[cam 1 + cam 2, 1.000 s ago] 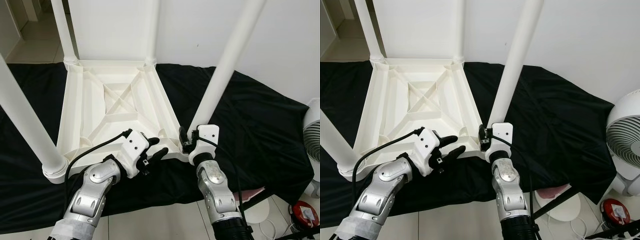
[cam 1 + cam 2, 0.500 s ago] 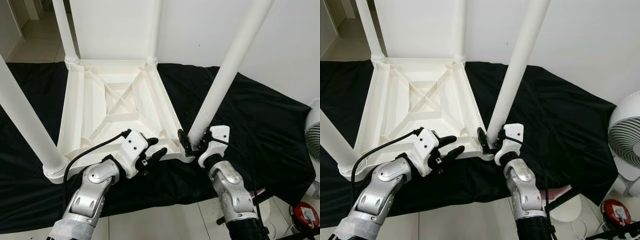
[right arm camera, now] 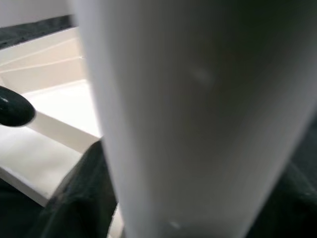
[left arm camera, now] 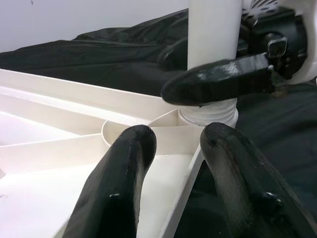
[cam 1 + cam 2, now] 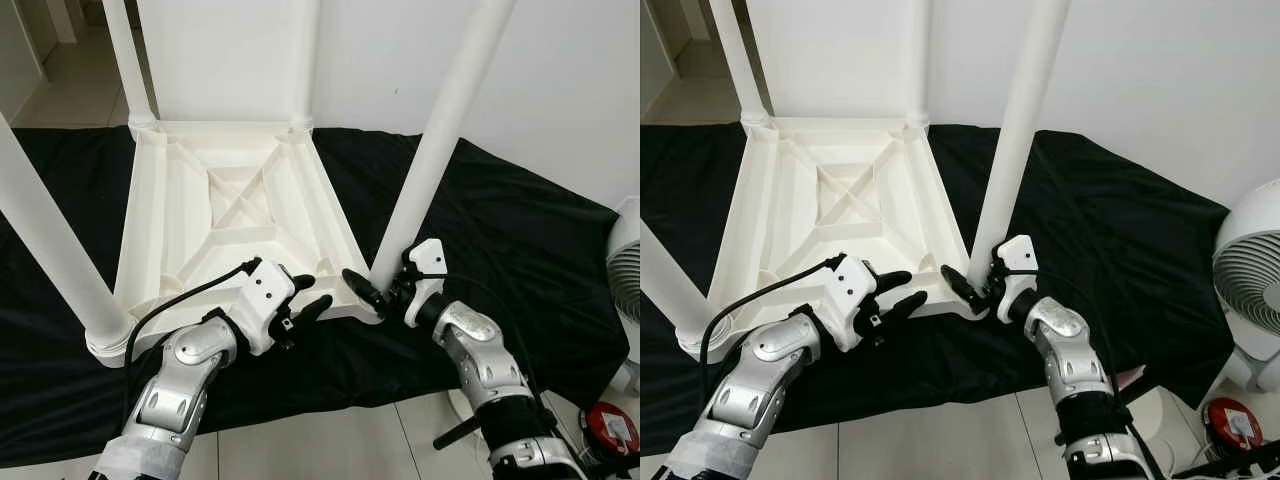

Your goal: Building children table

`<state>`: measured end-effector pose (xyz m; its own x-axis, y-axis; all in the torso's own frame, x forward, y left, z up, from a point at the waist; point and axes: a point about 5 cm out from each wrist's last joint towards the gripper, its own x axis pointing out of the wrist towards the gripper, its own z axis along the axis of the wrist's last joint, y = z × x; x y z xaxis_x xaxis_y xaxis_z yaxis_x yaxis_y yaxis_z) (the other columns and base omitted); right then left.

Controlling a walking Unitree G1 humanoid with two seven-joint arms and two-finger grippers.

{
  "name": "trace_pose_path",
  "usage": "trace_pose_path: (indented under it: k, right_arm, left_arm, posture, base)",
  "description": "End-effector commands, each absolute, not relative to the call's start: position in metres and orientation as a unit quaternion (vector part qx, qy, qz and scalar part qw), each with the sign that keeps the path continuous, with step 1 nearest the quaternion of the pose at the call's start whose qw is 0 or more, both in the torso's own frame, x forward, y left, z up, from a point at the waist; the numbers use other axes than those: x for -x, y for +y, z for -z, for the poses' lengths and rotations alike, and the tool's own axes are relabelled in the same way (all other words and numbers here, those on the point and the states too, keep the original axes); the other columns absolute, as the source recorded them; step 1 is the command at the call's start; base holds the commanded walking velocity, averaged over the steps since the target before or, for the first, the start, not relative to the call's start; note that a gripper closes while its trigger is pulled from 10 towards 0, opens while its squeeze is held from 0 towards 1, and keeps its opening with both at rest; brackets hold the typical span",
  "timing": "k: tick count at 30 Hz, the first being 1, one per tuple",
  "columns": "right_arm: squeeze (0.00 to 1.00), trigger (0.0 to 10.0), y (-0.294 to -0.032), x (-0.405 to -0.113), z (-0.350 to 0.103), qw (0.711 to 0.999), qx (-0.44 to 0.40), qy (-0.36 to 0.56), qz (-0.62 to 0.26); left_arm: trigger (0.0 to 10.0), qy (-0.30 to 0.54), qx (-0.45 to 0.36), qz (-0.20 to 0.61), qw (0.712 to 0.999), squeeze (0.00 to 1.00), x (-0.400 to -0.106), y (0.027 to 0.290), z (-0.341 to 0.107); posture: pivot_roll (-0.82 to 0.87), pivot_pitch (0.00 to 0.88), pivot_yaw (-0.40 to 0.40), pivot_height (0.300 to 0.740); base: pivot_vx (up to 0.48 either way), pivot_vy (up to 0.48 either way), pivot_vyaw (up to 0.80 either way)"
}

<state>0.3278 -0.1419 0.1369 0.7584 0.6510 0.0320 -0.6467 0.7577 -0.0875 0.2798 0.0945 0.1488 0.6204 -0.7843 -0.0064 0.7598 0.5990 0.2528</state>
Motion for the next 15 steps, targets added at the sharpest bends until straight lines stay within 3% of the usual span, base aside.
trace_pose_path:
  k: [1, 13, 14, 15]
  right_arm:
    - [0.0, 0.0, -0.141, -0.329, -0.134, 0.932, 0.043, -0.019, -0.359]
    - [0.0, 0.3, -0.148, -0.327, -0.124, 0.928, 0.038, -0.005, -0.371]
    - [0.0, 10.0, -0.147, -0.327, -0.123, 0.931, 0.034, -0.007, -0.364]
    - [0.0, 10.0, -0.147, -0.327, -0.123, 0.931, 0.034, -0.007, -0.364]
  left_arm:
    - [10.0, -0.049, -0.117, 0.416, 0.901, 0.0, -0.281, 0.093, -0.146]
    - [10.0, -0.048, -0.114, 0.411, 0.903, 0.0, -0.28, 0.094, -0.146]
    - [10.0, -0.049, -0.114, 0.412, 0.903, 0.0, -0.28, 0.094, -0.146]
    - [10.0, -0.049, -0.114, 0.412, 0.903, 0.0, -0.28, 0.094, -0.146]
  posture:
    - [0.08, 0.038, -0.101, 0.74]
    - [0.08, 0.048, -0.101, 0.74]
    - [0.07, 0.049, -0.098, 0.74]
    - [0.07, 0.049, -0.098, 0.74]
  base:
    - [0.0, 0.0, 0.0]
    - [0.0, 0.0, 0.0]
    - [0.0, 0.0, 0.0]
    - [0.0, 0.0, 0.0]
